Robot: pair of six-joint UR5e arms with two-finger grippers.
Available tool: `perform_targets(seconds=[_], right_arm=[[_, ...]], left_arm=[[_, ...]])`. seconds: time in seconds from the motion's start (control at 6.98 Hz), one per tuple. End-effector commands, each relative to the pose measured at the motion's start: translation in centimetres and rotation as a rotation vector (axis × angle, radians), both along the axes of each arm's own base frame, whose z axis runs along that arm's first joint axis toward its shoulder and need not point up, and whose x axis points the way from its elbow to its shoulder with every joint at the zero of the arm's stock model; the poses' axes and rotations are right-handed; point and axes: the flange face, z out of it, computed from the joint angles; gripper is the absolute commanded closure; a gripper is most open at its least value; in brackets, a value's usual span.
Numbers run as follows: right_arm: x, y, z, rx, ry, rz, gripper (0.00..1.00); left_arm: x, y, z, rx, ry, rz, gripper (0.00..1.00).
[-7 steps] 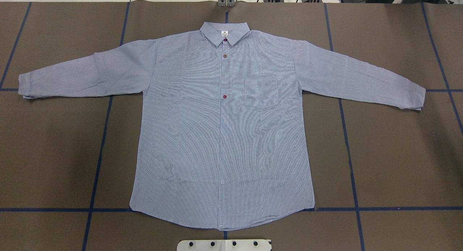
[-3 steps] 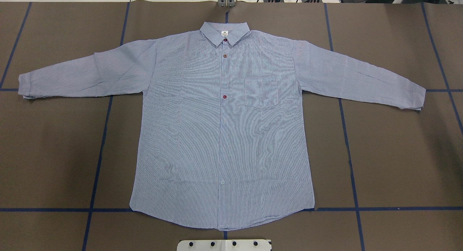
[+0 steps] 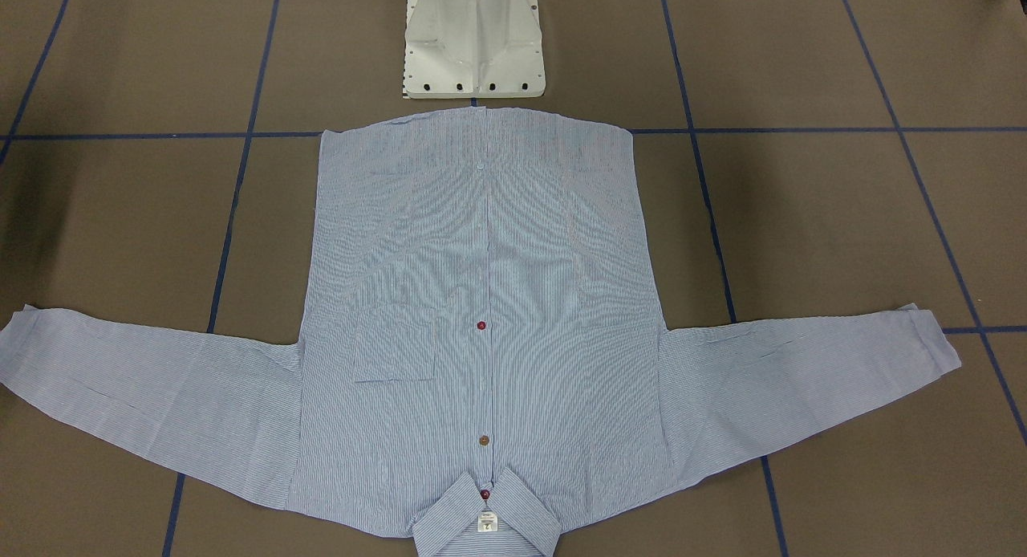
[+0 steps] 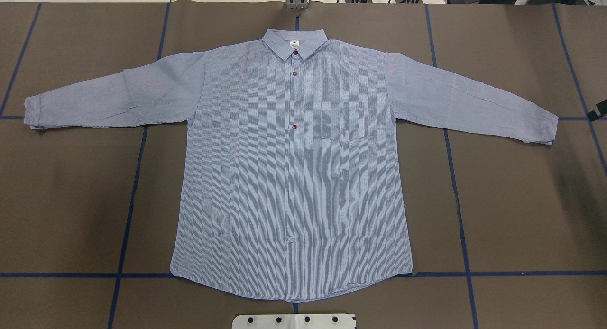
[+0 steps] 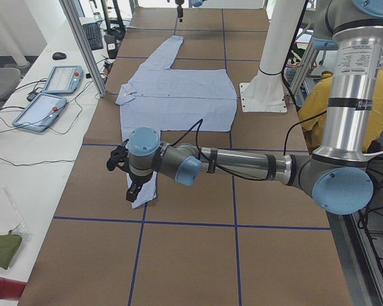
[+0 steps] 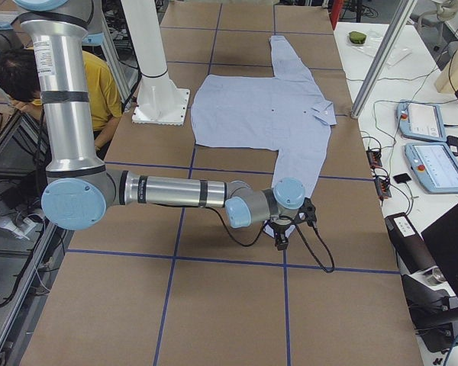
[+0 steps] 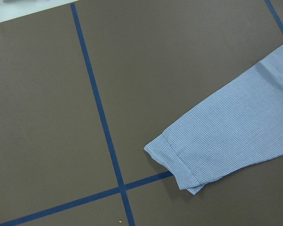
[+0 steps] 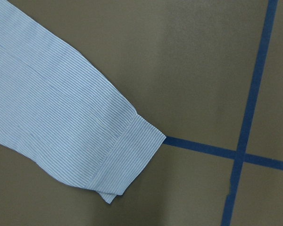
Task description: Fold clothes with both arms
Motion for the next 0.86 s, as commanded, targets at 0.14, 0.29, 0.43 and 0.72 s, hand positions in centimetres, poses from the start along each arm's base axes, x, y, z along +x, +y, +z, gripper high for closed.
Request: perform_targets(seconds=[0.14, 0.29, 0.43, 0.72], right_arm=[[-5.9, 0.2, -0.2, -0.224, -0.041, 0.273, 0.05], [-7.8, 0.9, 0.8, -0.243, -0.016, 0.345, 0.05], [-7.8, 1.2, 2.1, -0.253, -0.030, 0.366, 0.05], [-9.2, 1.9, 2.3, -0.336, -0.059, 0.428, 0.05]], left_arm=[[0.1, 0.1, 0.4, -0.005, -0.001, 0.003, 0.01], [0.1, 0.1, 0.3, -0.005, 0.000, 0.002, 0.01], [0.1, 0.2, 0.5, -0.007, -0.001, 0.003, 0.01], [0.1, 0.1, 0.2, -0.001, 0.000, 0.003, 0.01]])
